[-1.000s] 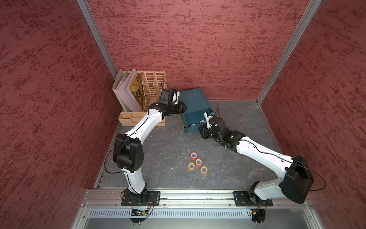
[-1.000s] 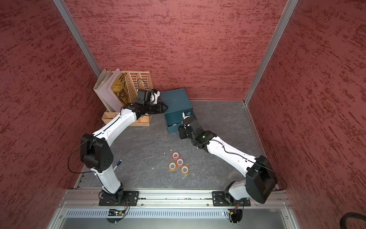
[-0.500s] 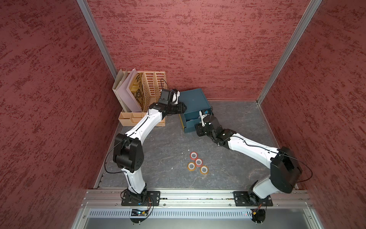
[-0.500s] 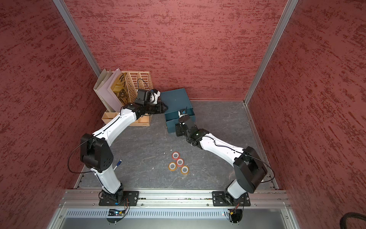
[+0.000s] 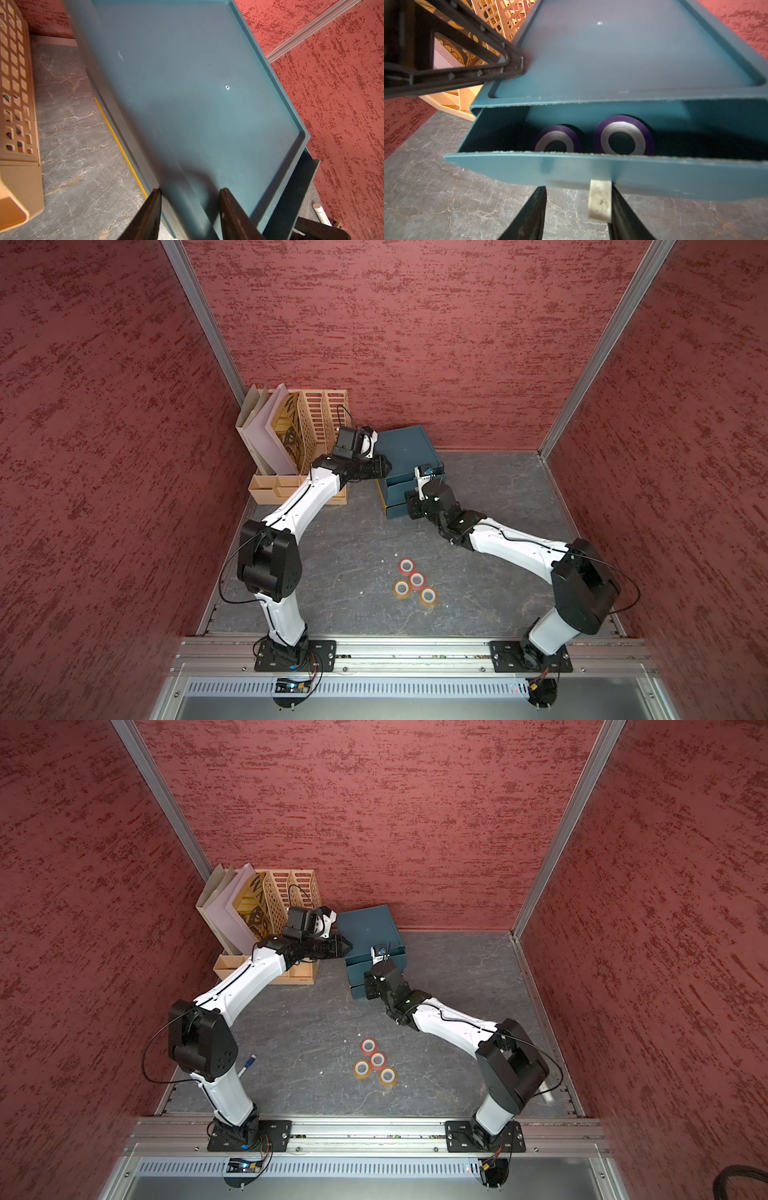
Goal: Place the transparent tape into the drawer according to color
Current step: Close the drawer in the storage box.
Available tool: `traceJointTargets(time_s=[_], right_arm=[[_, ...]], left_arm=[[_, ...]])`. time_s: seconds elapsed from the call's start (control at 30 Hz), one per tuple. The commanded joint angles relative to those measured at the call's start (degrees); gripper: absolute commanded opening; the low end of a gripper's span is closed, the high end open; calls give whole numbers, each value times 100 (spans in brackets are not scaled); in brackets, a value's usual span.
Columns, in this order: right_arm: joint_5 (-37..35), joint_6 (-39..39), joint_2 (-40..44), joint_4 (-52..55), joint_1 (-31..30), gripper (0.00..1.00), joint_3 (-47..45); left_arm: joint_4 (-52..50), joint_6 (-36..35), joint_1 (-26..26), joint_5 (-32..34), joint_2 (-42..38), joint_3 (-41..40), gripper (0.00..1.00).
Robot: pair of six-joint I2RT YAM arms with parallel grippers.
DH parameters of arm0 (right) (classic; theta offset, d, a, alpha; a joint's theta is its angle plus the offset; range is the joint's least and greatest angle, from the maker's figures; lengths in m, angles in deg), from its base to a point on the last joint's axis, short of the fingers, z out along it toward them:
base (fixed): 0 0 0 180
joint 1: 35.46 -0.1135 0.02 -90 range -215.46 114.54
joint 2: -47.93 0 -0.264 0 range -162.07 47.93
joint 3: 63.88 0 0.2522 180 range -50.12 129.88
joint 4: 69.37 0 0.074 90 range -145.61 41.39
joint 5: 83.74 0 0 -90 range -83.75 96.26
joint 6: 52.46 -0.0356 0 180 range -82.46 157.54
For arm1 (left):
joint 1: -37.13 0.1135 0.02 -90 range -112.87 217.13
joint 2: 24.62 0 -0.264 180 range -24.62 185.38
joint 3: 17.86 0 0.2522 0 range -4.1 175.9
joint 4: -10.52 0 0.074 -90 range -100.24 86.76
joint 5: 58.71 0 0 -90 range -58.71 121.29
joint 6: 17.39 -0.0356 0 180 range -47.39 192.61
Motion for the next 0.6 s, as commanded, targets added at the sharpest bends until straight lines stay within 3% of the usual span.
traceJointTargets(time_s=[0.0, 0.57], right_arm=[[-208, 157, -95, -596, -65, 50, 308], [-479, 257, -586, -1069, -87, 50, 528]], left_arm=[[-171, -163, -20, -197, 100, 142, 47], [-255, -252, -7, -320, 53, 143, 46]])
